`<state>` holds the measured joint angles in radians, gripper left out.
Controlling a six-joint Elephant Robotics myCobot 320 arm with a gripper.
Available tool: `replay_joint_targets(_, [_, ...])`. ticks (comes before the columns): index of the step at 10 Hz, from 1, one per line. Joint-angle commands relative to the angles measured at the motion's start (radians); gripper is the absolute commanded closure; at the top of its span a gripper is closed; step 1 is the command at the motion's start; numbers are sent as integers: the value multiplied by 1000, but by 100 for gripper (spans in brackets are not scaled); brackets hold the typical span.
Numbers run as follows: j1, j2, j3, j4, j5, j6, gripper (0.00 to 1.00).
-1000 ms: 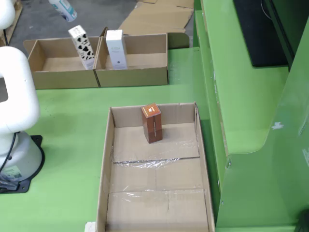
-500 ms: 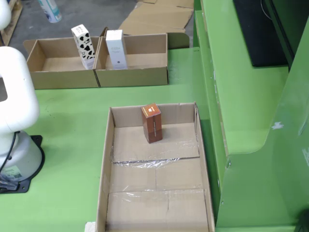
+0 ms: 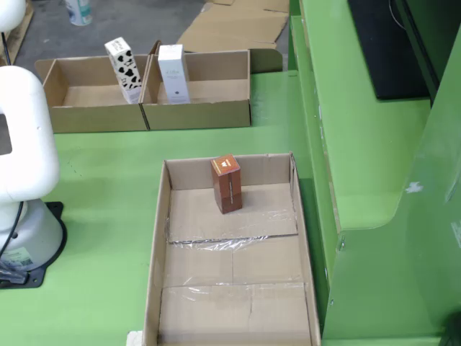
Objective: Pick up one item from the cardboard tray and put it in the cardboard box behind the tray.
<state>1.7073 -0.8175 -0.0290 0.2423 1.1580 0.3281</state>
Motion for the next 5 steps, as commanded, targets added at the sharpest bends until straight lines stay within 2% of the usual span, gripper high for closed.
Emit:
replay_joint_targets(1, [-65, 164, 29, -549, 116, 20, 100])
replay_joint_targets(5, [-76, 196, 29, -665, 164, 55, 100])
